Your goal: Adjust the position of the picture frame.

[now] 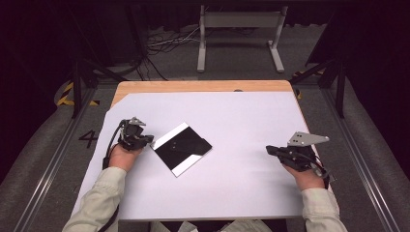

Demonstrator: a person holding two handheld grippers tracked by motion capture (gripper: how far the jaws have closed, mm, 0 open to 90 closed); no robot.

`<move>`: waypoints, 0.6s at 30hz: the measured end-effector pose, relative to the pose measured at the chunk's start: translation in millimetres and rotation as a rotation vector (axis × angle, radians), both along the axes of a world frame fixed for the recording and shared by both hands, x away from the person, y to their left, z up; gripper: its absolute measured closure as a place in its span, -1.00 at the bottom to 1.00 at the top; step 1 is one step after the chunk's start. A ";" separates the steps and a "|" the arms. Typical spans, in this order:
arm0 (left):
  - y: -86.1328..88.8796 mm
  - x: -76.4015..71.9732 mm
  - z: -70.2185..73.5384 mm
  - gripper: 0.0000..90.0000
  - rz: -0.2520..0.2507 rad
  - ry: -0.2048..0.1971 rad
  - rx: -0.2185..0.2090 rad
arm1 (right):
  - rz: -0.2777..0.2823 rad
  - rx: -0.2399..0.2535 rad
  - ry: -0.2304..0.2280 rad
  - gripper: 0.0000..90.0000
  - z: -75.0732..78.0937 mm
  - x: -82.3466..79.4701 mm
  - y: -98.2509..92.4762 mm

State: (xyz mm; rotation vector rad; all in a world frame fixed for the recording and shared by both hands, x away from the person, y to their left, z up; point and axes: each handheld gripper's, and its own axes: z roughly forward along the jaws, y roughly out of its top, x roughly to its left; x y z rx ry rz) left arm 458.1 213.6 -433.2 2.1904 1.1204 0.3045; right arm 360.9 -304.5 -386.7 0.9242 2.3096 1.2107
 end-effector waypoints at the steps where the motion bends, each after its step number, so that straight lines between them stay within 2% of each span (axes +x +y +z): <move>1: 1.0 -0.6 0.4 1.00 0.003 0.001 -0.005 | 0.006 0.000 0.003 0.99 0.3 2.9 3.9; 8: 8.4 -2.7 0.5 1.00 0.011 0.017 -0.008 | 0.040 -0.022 0.018 0.99 -2.8 17.8 25.0; 13: 7.7 -3.8 -2.2 1.00 -0.015 0.074 0.028 | 0.063 -0.032 0.031 0.99 -6.1 27.0 39.4; 14: 7.7 -3.8 -2.2 1.00 -0.015 0.074 0.028 | 0.063 -0.032 0.031 0.99 -6.1 27.0 39.4; 18: 4.3 -4.8 -1.3 1.00 -0.040 0.115 0.047 | 0.070 -0.031 0.028 0.99 -6.3 28.1 43.1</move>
